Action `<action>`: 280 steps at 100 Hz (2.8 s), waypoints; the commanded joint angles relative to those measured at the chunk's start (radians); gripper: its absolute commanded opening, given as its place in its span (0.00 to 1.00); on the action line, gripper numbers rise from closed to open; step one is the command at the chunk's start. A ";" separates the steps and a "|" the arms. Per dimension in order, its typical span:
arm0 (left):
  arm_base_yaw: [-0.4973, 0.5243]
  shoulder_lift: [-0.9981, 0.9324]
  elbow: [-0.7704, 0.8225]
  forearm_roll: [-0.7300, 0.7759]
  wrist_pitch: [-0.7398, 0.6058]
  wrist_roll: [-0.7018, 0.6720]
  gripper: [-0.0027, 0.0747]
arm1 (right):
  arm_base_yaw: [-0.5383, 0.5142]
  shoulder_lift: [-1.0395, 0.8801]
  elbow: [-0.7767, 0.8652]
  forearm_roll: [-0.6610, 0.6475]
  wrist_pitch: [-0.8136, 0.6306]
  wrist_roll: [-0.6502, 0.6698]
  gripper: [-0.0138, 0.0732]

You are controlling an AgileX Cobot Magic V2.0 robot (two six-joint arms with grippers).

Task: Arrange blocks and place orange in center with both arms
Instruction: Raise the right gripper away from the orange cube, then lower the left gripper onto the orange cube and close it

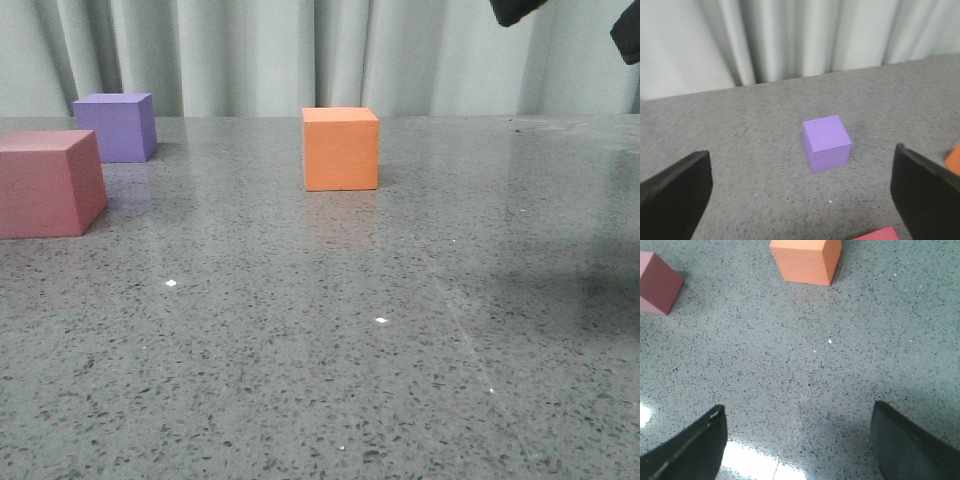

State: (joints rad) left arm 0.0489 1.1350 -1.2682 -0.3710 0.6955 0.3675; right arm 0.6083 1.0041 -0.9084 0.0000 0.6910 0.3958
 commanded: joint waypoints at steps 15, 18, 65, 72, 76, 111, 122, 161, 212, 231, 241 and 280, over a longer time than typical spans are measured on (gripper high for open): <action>-0.004 0.173 -0.238 -0.232 0.117 0.255 0.93 | -0.002 -0.019 -0.024 0.000 -0.068 -0.010 0.84; -0.004 0.201 -0.261 -0.252 0.141 0.278 0.93 | -0.002 -0.019 -0.024 0.000 -0.068 -0.010 0.84; -0.252 0.483 -0.526 -0.257 0.356 0.652 0.93 | -0.002 -0.019 -0.024 0.008 -0.102 -0.010 0.84; -0.308 0.518 -0.551 -0.214 0.360 0.696 0.93 | -0.002 -0.019 -0.024 0.009 -0.103 -0.010 0.84; -0.339 0.534 -0.562 -0.193 0.358 0.717 0.93 | -0.002 -0.019 -0.024 0.009 -0.103 -0.010 0.84; -0.511 0.687 -0.644 -0.111 0.298 0.723 0.93 | -0.002 -0.019 -0.024 0.011 -0.103 -0.010 0.84; -0.532 0.721 -0.647 -0.111 0.270 0.723 0.93 | -0.002 -0.019 -0.024 0.011 -0.103 -0.010 0.84; -0.532 0.816 -0.648 -0.129 0.215 0.710 0.93 | -0.002 -0.019 -0.024 0.016 -0.103 -0.010 0.84; -0.532 0.894 -0.648 -0.142 0.207 0.710 0.93 | -0.002 -0.019 -0.024 0.016 -0.103 -0.010 0.84; -0.532 0.901 -0.648 -0.142 0.213 0.710 0.92 | -0.002 -0.019 -0.024 0.016 -0.103 -0.010 0.84; -0.532 0.901 -0.648 -0.142 0.213 0.710 0.85 | -0.002 -0.019 -0.024 0.016 -0.103 -0.010 0.84; -0.532 0.899 -0.648 -0.142 0.218 0.710 0.30 | -0.002 -0.019 -0.024 0.016 -0.104 -0.010 0.84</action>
State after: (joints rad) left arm -0.4733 2.0986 -1.8829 -0.4743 0.9337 1.0852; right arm 0.6083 1.0041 -0.9084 0.0138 0.6595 0.3953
